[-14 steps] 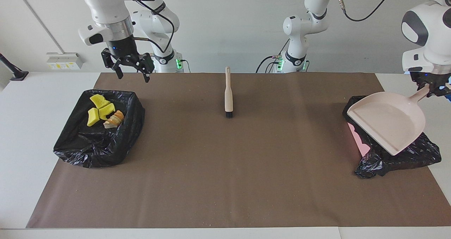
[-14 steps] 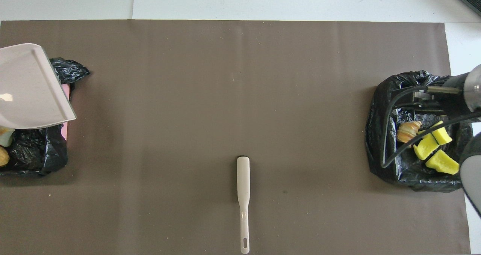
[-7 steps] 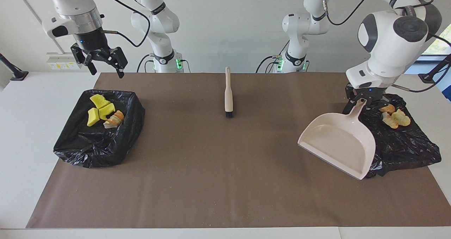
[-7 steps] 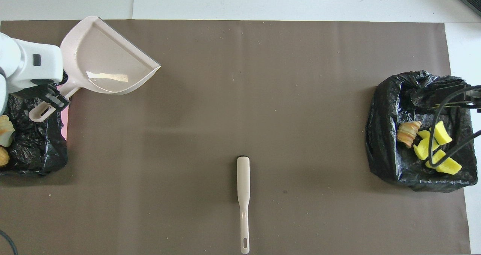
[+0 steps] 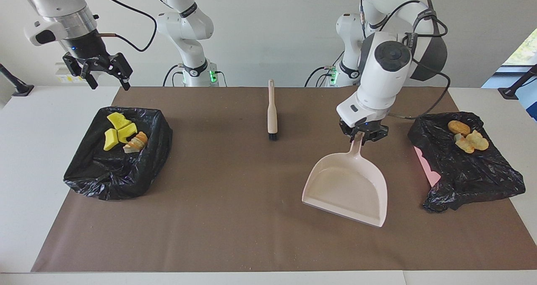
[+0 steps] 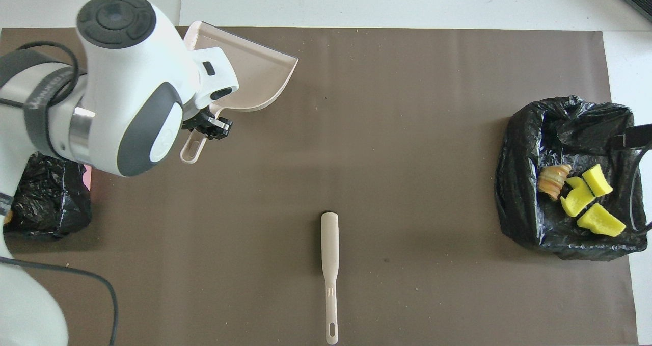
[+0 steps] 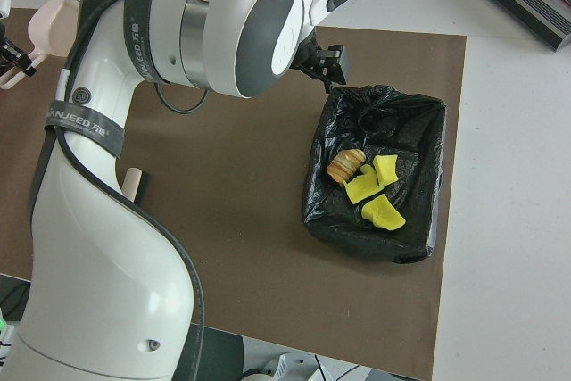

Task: Sweep and dump trash in bin
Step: 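Set the dustpan down at the mat center with the left gripper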

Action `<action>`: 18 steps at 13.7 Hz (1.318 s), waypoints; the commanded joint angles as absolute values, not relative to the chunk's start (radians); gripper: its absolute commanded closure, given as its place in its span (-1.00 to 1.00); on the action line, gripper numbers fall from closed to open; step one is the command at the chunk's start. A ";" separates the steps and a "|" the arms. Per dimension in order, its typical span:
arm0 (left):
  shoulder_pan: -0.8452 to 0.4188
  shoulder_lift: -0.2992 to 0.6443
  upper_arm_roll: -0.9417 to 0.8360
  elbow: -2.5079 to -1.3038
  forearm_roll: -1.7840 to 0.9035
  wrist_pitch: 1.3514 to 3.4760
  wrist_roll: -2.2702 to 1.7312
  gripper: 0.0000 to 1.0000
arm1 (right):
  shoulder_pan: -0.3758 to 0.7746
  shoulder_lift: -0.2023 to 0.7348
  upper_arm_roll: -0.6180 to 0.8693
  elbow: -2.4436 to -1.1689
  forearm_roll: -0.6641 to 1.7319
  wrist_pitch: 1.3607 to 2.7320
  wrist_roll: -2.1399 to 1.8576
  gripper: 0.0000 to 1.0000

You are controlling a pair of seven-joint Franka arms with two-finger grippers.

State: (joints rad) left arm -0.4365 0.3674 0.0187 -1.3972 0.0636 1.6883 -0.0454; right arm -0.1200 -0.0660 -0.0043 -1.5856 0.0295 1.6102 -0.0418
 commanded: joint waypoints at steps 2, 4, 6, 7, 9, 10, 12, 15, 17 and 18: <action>-0.509 0.514 -0.020 -1.269 0.044 1.756 -0.285 1.00 | -0.101 -0.080 0.021 -1.594 0.035 1.595 -0.057 -1.00; -0.514 0.529 -0.067 -1.262 0.044 1.801 -0.380 1.00 | -0.101 -0.080 0.021 -1.594 0.037 1.597 -0.057 -1.00; -0.555 0.561 -0.074 -1.262 0.048 1.828 -0.432 1.00 | -0.101 -0.080 0.021 -1.594 0.037 1.597 -0.057 -1.00; -0.570 0.584 -0.075 -1.267 0.045 1.850 -0.443 1.00 | -0.101 -0.080 0.021 -1.594 0.037 1.595 -0.057 -1.00; -0.581 0.606 -0.086 -1.298 0.013 1.905 -0.497 1.00 | -0.101 -0.080 0.021 -1.594 0.037 1.595 -0.057 -1.00; -0.581 0.606 -0.084 -1.333 -0.033 1.940 -0.502 1.00 | -0.110 -0.080 0.023 -1.595 0.034 1.595 -0.057 -1.00; -0.597 0.603 -0.084 -1.365 -0.063 1.992 -0.503 1.00 | -0.112 -0.078 0.008 -1.595 0.029 1.597 -0.054 -1.00; -0.598 0.592 -0.084 -1.402 -0.061 1.993 -0.503 0.86 | -0.098 -0.077 0.003 -1.600 -0.021 1.595 -0.054 -1.00; -0.598 0.580 -0.083 -1.433 -0.049 1.985 -0.505 -0.13 | -0.037 -0.077 -0.030 -1.598 -0.052 1.595 -0.054 -1.00; -0.600 0.578 -0.080 -1.430 -0.035 1.980 -0.505 -0.97 | -0.026 -0.077 -0.040 -1.598 -0.054 1.595 -0.054 -1.00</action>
